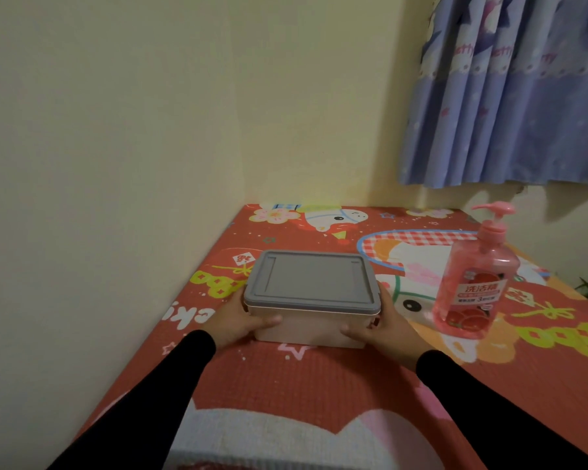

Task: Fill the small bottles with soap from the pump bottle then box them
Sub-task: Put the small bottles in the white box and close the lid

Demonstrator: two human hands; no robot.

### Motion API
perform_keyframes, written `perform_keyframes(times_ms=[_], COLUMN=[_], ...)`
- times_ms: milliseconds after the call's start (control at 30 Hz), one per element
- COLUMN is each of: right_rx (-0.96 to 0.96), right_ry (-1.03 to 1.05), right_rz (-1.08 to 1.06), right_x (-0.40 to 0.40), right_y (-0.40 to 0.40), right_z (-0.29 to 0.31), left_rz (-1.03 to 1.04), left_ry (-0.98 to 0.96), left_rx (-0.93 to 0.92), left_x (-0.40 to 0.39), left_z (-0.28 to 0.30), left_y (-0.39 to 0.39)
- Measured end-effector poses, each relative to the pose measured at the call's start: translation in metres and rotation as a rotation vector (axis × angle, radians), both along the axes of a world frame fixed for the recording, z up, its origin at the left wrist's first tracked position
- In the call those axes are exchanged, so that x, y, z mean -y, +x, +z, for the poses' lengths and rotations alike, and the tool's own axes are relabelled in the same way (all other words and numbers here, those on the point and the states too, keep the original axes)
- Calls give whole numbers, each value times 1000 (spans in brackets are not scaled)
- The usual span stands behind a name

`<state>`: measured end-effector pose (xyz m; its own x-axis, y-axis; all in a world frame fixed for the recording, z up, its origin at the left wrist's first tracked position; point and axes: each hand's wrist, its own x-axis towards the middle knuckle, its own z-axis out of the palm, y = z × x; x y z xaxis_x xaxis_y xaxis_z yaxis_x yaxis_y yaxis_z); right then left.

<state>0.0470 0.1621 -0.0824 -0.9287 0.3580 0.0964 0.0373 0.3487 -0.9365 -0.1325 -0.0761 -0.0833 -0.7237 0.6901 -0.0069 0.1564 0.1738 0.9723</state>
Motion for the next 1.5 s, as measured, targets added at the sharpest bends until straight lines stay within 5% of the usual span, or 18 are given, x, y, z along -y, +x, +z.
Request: perform_keyframes(times_ms=[933, 1300, 1500], right_rx=[-49, -19, 174], right_ry=[100, 86, 200], right_rz=[-148, -160, -176], right_x=[-79, -99, -91], right_y=[-117, -143, -128], right_z=[-7, -11, -10], left_rz=[85, 97, 156], left_ry=[108, 0, -197], left_rx=[-92, -110, -195], left_x=[-93, -112, -103], left_z=[-14, -20, -19], left_y=[-104, -135, -114])
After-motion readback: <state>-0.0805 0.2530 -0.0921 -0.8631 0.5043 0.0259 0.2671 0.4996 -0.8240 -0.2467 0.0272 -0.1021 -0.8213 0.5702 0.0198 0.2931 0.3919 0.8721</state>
